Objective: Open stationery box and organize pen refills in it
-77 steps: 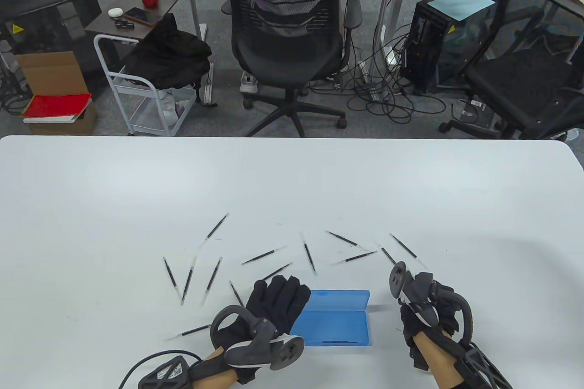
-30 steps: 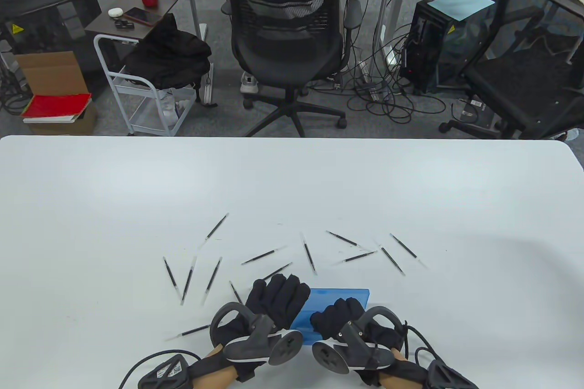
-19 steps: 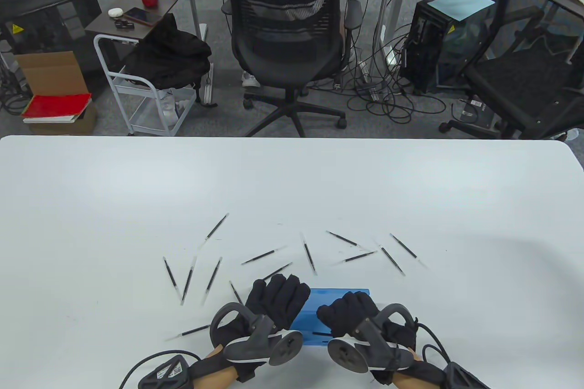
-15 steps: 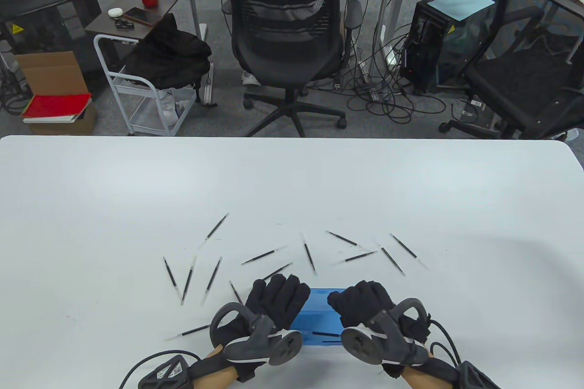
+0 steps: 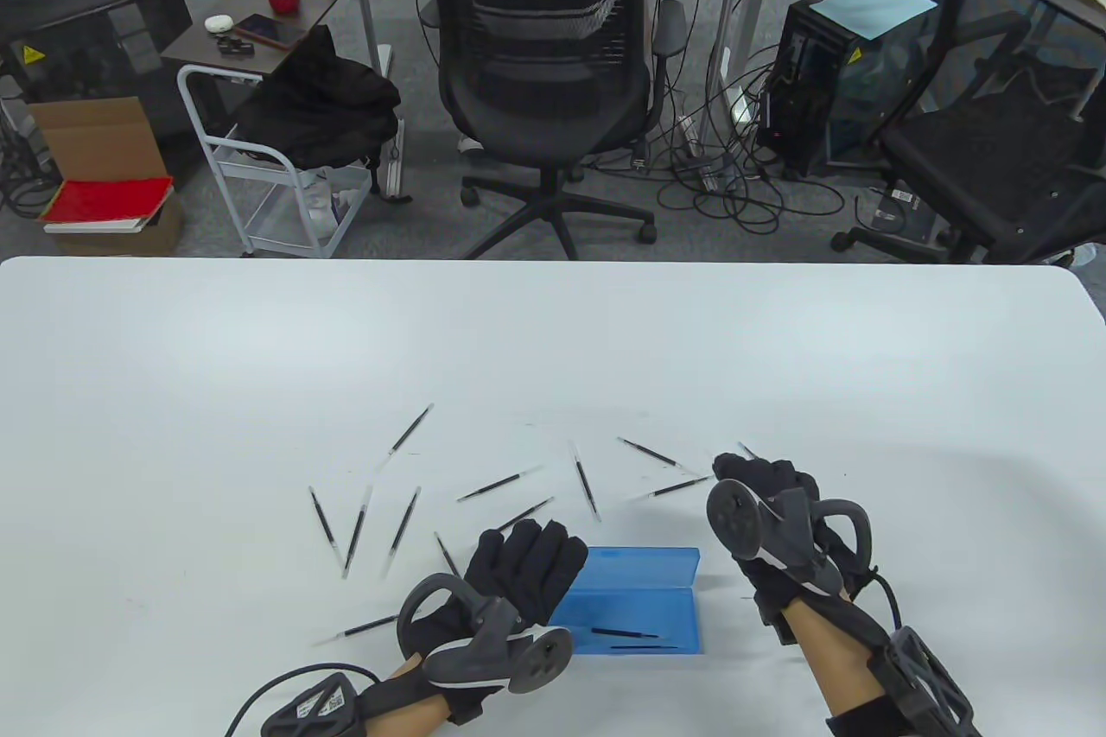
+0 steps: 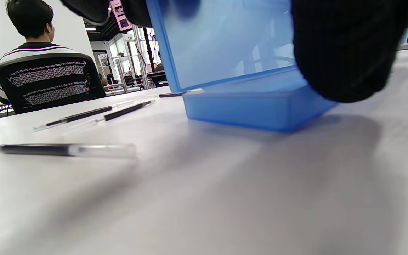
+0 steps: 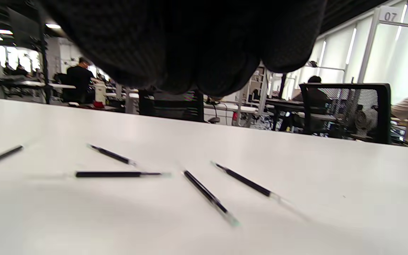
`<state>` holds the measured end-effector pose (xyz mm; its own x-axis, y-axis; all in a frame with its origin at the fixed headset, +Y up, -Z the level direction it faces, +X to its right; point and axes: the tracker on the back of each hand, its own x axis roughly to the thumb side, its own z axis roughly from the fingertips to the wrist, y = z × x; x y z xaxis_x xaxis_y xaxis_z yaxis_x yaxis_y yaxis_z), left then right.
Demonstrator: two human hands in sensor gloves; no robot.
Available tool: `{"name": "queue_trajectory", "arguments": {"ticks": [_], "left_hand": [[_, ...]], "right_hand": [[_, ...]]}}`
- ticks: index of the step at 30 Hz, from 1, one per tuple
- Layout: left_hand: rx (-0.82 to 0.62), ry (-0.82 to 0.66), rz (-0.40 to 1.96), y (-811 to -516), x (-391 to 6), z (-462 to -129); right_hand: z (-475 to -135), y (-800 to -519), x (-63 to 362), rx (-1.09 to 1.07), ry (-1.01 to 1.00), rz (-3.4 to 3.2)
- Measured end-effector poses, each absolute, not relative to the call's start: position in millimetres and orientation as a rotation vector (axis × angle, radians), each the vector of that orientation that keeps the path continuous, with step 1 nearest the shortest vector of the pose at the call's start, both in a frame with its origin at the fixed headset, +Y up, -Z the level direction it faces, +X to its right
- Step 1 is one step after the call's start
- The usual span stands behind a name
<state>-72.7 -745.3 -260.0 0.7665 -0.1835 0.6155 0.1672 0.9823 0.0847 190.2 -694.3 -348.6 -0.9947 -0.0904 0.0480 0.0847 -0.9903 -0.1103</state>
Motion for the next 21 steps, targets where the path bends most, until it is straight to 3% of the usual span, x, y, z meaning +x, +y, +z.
{"name": "queue_trajectory", "arguments": {"ticks": [8,21], "left_hand": [[0.024,-0.673,-0.188,-745.8,-73.0,-260.1],[0.025,-0.676,-0.188,-745.9,-73.3,-259.8]], "right_hand": [[-387.7,-732.4,198.3,0.146,-0.146,-2.977],[-400.1,-750.8,193.7,0.216,-0.180,-2.869]]}}
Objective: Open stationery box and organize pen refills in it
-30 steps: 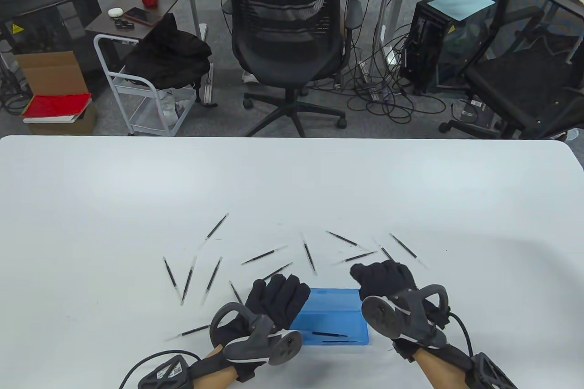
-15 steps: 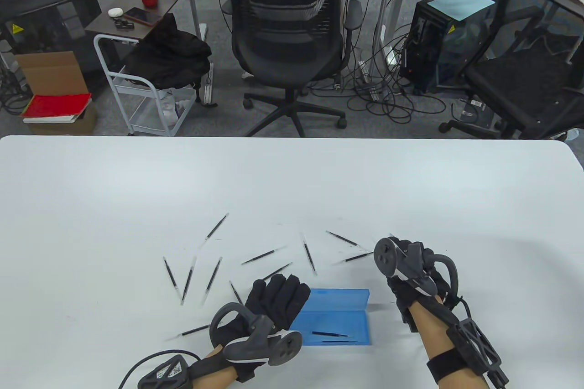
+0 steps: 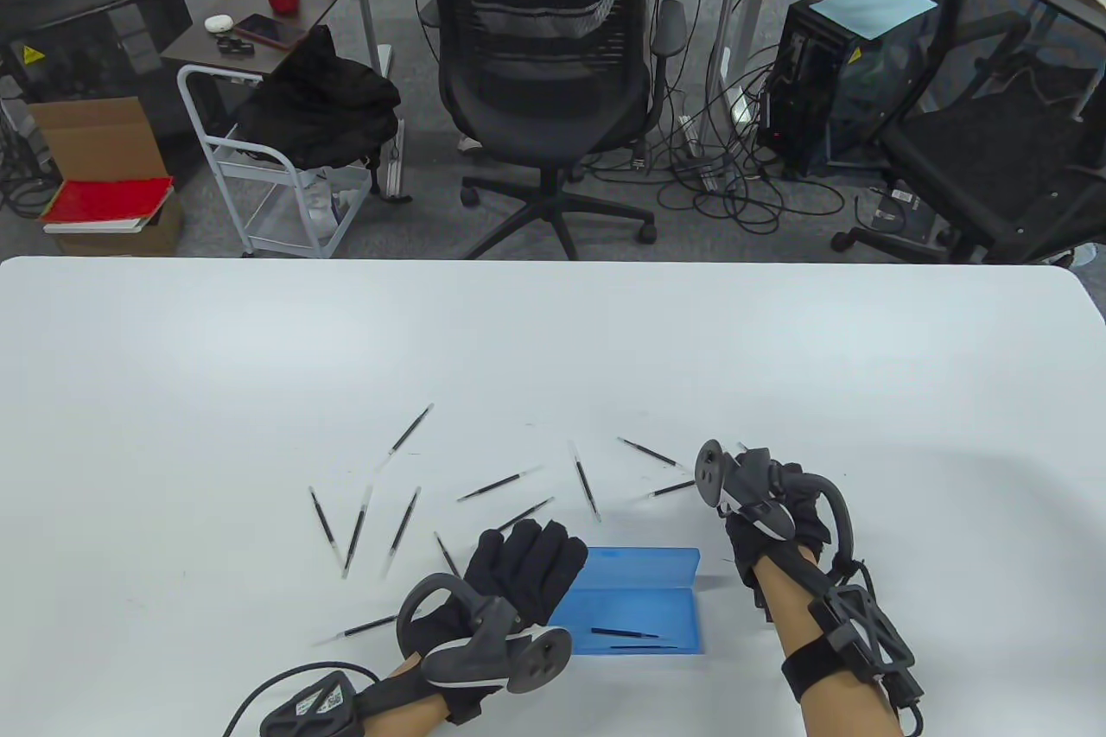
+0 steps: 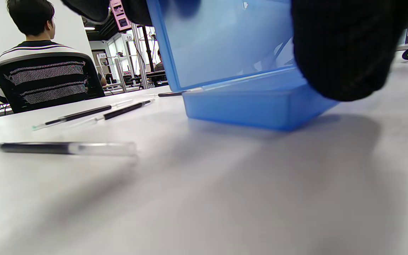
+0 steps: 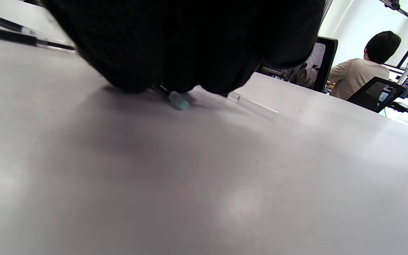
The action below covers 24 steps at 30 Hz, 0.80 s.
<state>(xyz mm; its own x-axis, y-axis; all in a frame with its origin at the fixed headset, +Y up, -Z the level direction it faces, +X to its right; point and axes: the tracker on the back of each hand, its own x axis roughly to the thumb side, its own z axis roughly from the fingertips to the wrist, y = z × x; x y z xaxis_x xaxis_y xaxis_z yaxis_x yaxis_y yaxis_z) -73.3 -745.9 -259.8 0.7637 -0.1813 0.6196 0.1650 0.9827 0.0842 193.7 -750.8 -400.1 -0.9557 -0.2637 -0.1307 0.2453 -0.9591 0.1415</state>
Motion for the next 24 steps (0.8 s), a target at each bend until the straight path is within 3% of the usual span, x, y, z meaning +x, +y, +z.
{"name": "queue_trajectory", "arguments": {"ticks": [24], "left_hand": [[0.028,-0.676,-0.189,-746.3,-73.3,-259.2]], "right_hand": [[-397.8,-748.3,191.7,0.228,-0.138,-2.858]]}}
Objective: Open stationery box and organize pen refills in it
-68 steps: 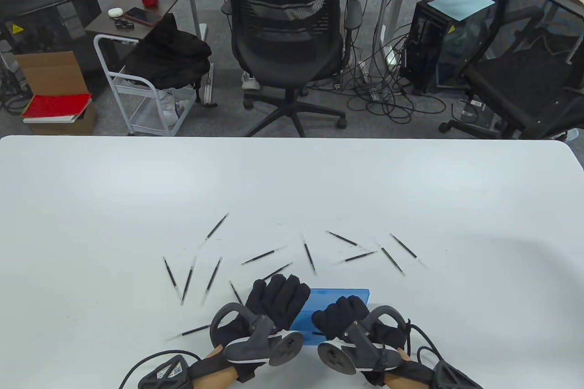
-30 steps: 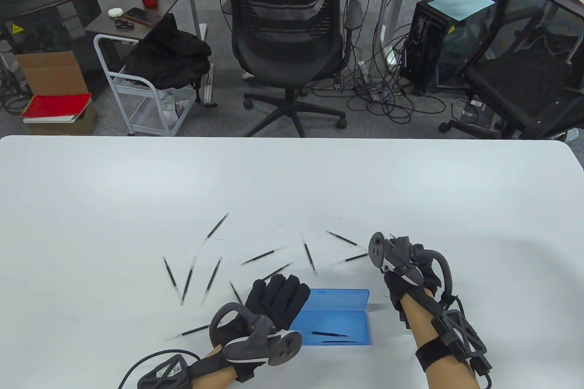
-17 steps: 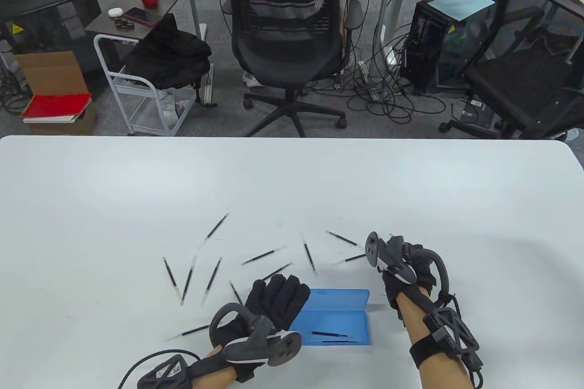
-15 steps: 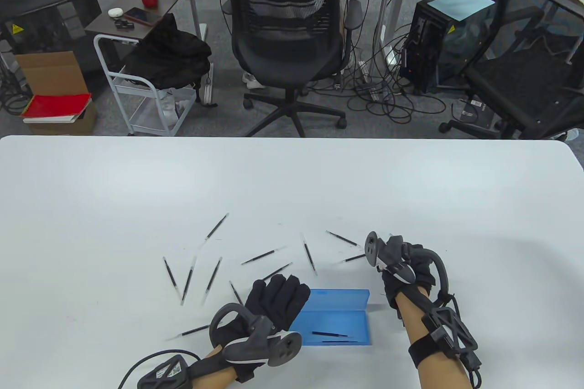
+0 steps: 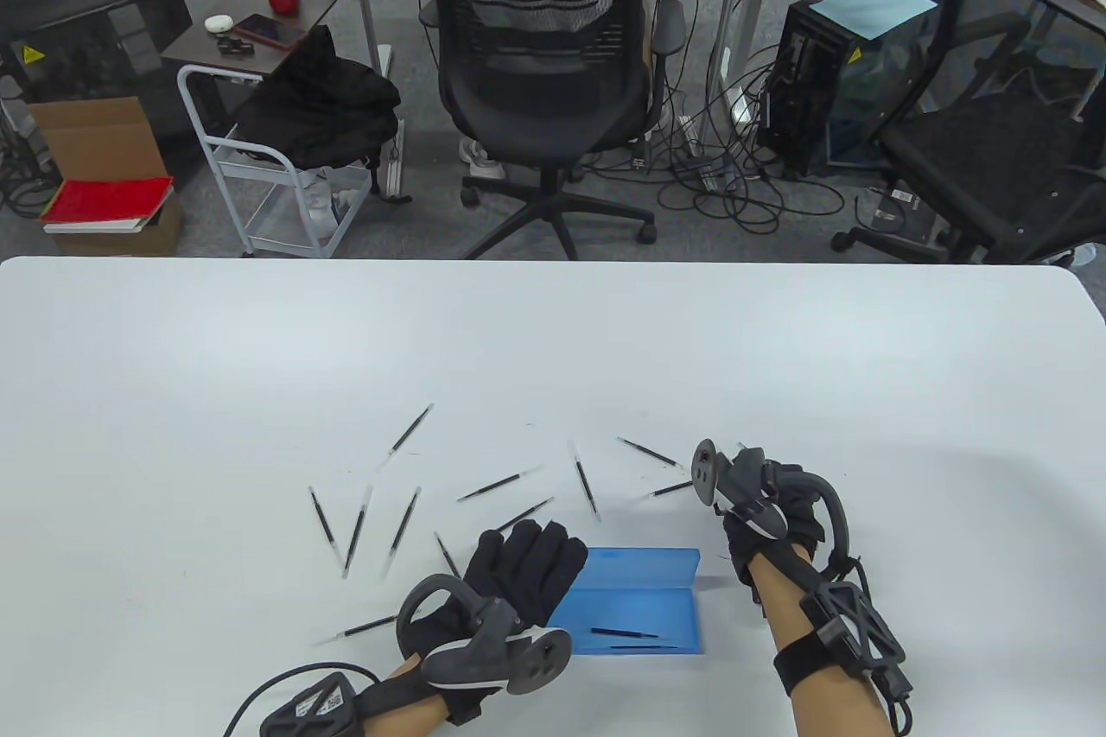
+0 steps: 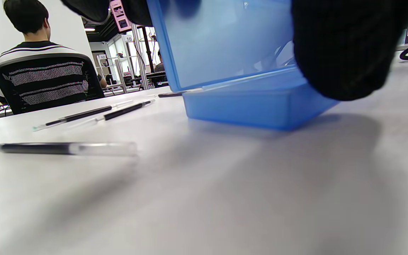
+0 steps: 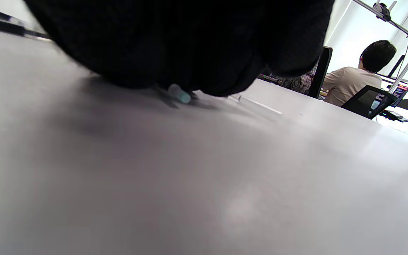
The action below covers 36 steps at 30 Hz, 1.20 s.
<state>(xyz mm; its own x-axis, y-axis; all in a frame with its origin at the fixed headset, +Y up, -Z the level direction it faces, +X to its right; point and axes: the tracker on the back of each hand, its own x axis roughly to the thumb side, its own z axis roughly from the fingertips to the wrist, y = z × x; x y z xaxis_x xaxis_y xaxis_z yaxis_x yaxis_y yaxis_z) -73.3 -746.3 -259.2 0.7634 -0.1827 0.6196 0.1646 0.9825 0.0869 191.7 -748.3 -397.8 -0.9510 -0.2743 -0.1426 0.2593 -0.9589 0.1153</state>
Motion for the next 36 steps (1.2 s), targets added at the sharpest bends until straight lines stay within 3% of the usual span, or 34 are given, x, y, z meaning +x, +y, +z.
{"name": "queue_trajectory", "arguments": {"ticks": [5,11,19,27,36], "left_hand": [[0.023,-0.678,-0.184,-746.4,-73.8,-259.6],[0.020,-0.679,-0.180,-746.6,-74.2,-259.9],[0.018,-0.680,-0.176,-746.8,-74.5,-260.5],[0.012,-0.684,-0.166,-747.2,-75.2,-261.5],[0.013,-0.687,-0.164,-747.2,-75.6,-261.9]], "right_hand": [[-388.4,-735.4,192.0,0.160,-0.070,-2.890],[-363.7,-698.7,188.8,0.029,0.076,-2.975],[-299.5,-664.4,160.6,-0.342,0.243,-2.968],[-245.6,-677.9,123.6,-0.730,0.288,-2.853],[-231.9,-716.7,96.6,-0.893,0.192,-2.657]]}}
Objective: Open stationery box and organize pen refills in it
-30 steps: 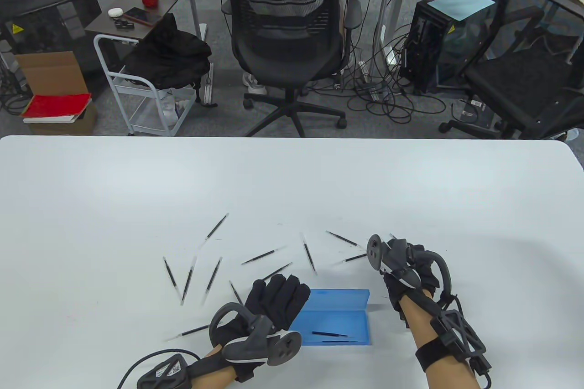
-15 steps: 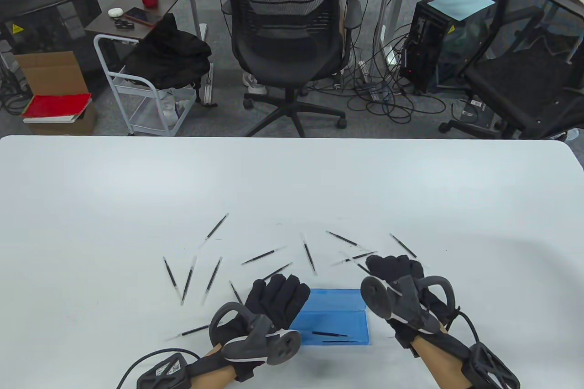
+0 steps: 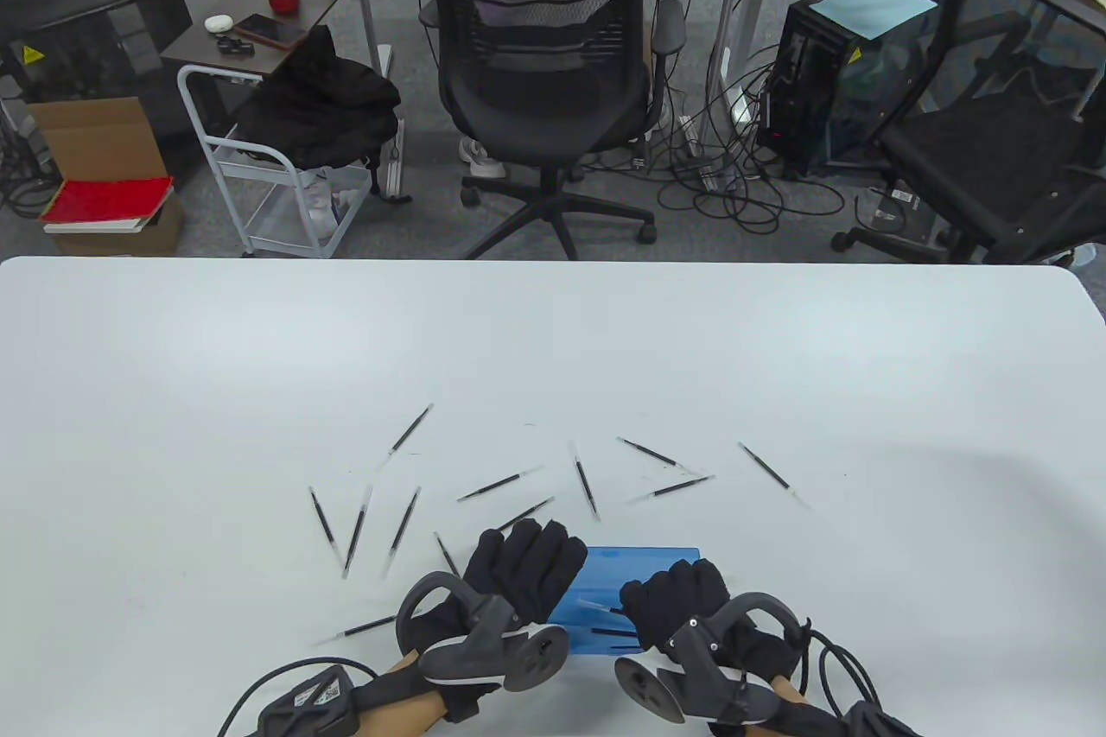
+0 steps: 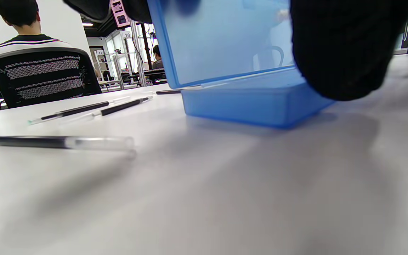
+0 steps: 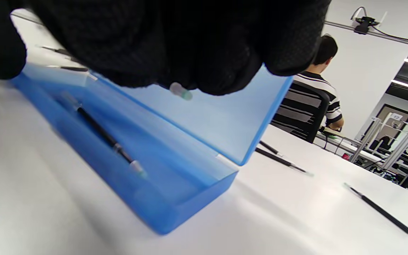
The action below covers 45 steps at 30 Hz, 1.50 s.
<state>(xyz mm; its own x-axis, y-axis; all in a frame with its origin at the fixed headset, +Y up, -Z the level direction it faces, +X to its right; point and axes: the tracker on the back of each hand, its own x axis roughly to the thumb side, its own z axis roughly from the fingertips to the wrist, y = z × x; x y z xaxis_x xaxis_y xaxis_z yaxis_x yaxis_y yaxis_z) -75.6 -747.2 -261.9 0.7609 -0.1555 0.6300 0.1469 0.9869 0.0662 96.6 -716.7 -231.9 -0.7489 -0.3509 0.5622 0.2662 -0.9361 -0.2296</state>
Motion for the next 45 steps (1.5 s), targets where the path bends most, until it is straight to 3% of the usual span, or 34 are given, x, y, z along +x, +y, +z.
{"name": "queue_trajectory", "arguments": {"ticks": [11,31,37,45], "left_hand": [[0.009,-0.692,-0.156,-747.5,-75.9,-262.5],[0.012,-0.692,-0.158,-746.9,-76.2,-261.5],[0.011,-0.691,-0.157,-747.0,-76.2,-261.5],[0.005,-0.691,-0.150,-747.3,-76.3,-262.0]], "right_hand": [[-235.8,-735.9,71.1,-0.985,0.174,-2.576],[-238.8,-741.2,67.5,-0.998,0.168,-2.631],[-233.8,-715.6,72.6,-1.054,0.221,-2.737],[-258.2,-656.3,111.6,-0.846,0.408,-2.849]]}}
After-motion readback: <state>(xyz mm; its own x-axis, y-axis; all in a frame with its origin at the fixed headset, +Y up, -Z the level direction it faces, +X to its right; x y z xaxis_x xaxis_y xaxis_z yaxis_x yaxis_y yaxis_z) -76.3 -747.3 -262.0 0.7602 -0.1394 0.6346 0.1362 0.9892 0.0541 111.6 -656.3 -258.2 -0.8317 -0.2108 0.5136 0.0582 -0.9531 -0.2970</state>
